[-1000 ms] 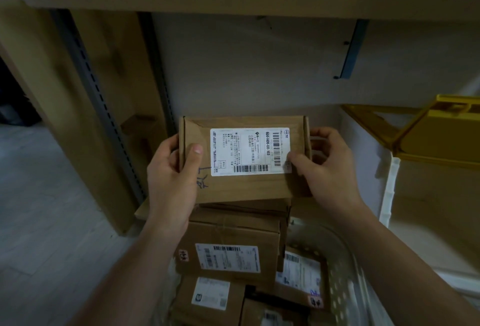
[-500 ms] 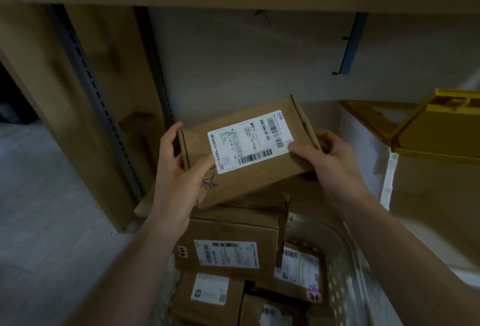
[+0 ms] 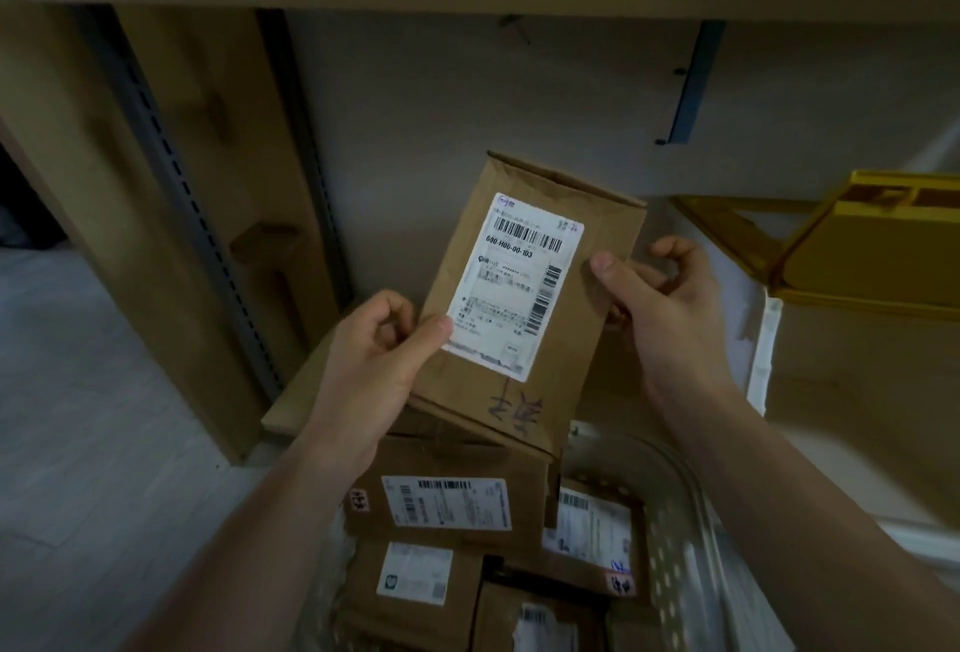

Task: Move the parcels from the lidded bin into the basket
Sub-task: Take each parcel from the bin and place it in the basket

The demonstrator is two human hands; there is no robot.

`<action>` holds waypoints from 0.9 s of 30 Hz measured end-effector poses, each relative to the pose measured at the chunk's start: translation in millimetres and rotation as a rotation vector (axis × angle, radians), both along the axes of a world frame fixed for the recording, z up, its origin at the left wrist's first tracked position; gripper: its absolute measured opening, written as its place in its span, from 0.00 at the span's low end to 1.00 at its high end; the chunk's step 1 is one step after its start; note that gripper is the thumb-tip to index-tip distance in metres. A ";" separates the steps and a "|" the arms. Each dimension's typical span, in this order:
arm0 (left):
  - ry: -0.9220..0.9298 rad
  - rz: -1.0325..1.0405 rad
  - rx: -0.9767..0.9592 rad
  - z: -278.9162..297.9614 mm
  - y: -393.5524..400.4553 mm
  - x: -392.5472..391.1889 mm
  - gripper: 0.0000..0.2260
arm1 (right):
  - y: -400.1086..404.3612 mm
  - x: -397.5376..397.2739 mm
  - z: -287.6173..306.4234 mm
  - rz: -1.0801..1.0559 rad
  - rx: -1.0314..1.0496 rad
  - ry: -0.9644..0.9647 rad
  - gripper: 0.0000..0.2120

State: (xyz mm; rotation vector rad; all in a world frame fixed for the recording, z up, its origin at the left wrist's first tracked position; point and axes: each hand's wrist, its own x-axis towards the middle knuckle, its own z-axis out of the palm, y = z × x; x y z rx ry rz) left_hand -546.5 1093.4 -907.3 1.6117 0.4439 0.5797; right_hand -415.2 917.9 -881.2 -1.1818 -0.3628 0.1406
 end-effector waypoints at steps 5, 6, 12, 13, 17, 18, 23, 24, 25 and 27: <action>0.027 -0.060 0.027 -0.8 -10.5 3.8 0.11 | 2.0 -2.4 -5.1 0.068 -0.125 -0.158 0.08; 0.030 -0.056 0.026 -1.0 -11.6 4.2 0.11 | 1.9 -3.7 -5.3 0.081 -0.144 -0.188 0.10; 0.009 -0.006 0.004 -1.0 -11.4 4.7 0.10 | -2.2 -5.6 -2.8 0.100 -0.201 -0.253 0.17; 0.005 -0.005 0.010 -0.6 -11.5 4.4 0.09 | -2.3 -5.6 -3.1 0.099 -0.198 -0.257 0.18; -0.013 0.019 0.045 -0.4 -9.6 2.8 0.10 | -4.0 -5.4 -4.4 0.119 -0.217 -0.303 0.19; -0.020 0.027 0.050 -0.7 -8.8 2.7 0.10 | -4.5 -5.0 -4.7 0.123 -0.233 -0.316 0.20; -0.079 0.062 -0.009 -1.6 -5.1 1.7 0.10 | -8.8 -2.6 -8.1 0.192 -0.345 -0.328 0.24; -0.085 0.066 -0.034 -1.1 -4.4 0.4 0.09 | -8.9 -2.6 -8.9 0.236 -0.370 -0.314 0.24; -0.088 0.072 -0.060 -0.5 -4.0 -0.9 0.08 | -8.4 -2.7 -9.8 0.284 -0.393 -0.296 0.23; -0.081 0.103 -0.086 0.0 -2.3 -4.4 0.08 | -6.4 -3.6 -12.7 0.358 -0.427 -0.275 0.19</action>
